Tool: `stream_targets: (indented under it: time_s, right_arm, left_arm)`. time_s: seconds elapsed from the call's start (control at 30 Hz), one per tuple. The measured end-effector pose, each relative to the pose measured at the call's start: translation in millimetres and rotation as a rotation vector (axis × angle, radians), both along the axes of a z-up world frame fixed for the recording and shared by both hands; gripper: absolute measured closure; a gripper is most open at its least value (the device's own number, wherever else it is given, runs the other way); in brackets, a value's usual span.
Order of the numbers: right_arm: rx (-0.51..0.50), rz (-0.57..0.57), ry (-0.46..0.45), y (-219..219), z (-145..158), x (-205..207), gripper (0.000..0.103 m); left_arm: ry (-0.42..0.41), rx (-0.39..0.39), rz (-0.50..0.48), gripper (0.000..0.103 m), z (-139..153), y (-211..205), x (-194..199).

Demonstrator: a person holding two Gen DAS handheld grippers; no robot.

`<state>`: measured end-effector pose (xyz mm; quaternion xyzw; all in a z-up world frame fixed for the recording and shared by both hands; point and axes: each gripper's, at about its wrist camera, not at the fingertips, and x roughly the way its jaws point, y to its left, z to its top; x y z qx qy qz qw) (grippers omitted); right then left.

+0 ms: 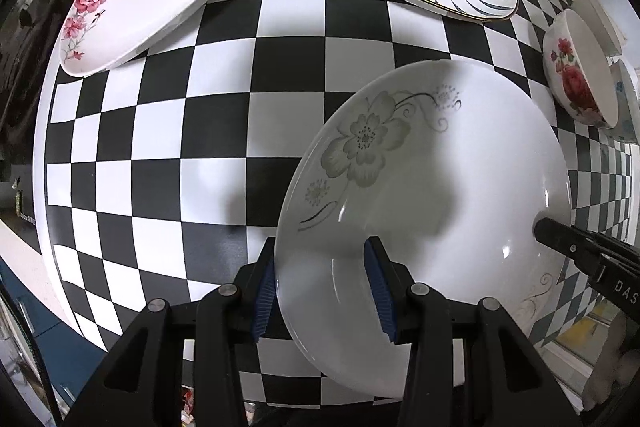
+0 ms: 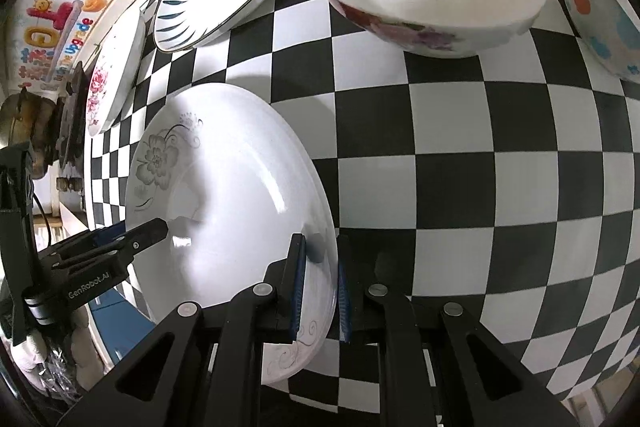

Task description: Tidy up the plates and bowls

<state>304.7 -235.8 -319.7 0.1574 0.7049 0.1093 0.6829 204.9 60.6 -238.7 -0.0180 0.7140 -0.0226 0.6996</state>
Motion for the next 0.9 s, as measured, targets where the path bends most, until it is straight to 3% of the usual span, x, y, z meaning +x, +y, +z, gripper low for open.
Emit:
stream_targets:
  time_s: [0.07, 0.17, 0.27, 0.33, 0.37, 0.4, 0.43, 0.53, 0.63, 0.7, 0.9]
  right_arm:
    - [0.013, 0.0, 0.013, -2, -3, 1, 0.087]
    - [0.031, -0.02, 0.051, -11, 2, 3, 0.087]
    - [0.004, -0.06, 0.026, -23, 32, 3, 0.081]
    - [0.026, -0.088, -0.006, -26, 61, 8, 0.076]
    - [0.062, -0.096, -0.032, -22, 78, 14, 0.07]
    - [0.085, -0.096, -0.052, -16, 90, 20, 0.064]
    - [0.11, -0.086, -0.07, -5, 101, 29, 0.063]
    - [0.255, -0.032, -0.1, 51, 116, 75, 0.06]
    - [0.289, 0.03, -0.123, 110, 104, 129, 0.06]
    - [0.288, 0.069, -0.089, 146, 87, 165, 0.06]
    - [0.172, 0.156, -0.007, 211, 40, 233, 0.06]
  left_arm:
    - [0.002, -0.018, 0.024, 0.063, 12, 7, -4]
    - [-0.055, -0.045, 0.085, 0.063, 58, 33, -8]
    - [-0.134, -0.071, 0.162, 0.059, 108, 82, -9]
    - [-0.183, -0.078, 0.217, 0.049, 129, 134, 2]
    - [-0.201, -0.074, 0.244, 0.045, 125, 136, 35]
    - [-0.213, -0.076, 0.267, 0.037, 119, 136, 47]
    - [-0.215, -0.073, 0.287, 0.037, 117, 155, 60]
    - [-0.186, -0.082, 0.343, 0.037, 62, 170, 132]
    - [-0.125, -0.122, 0.393, 0.037, 17, 188, 165]
    - [-0.101, -0.138, 0.407, 0.037, 1, 199, 177]
    - [-0.06, -0.129, 0.396, 0.038, -40, 209, 207]
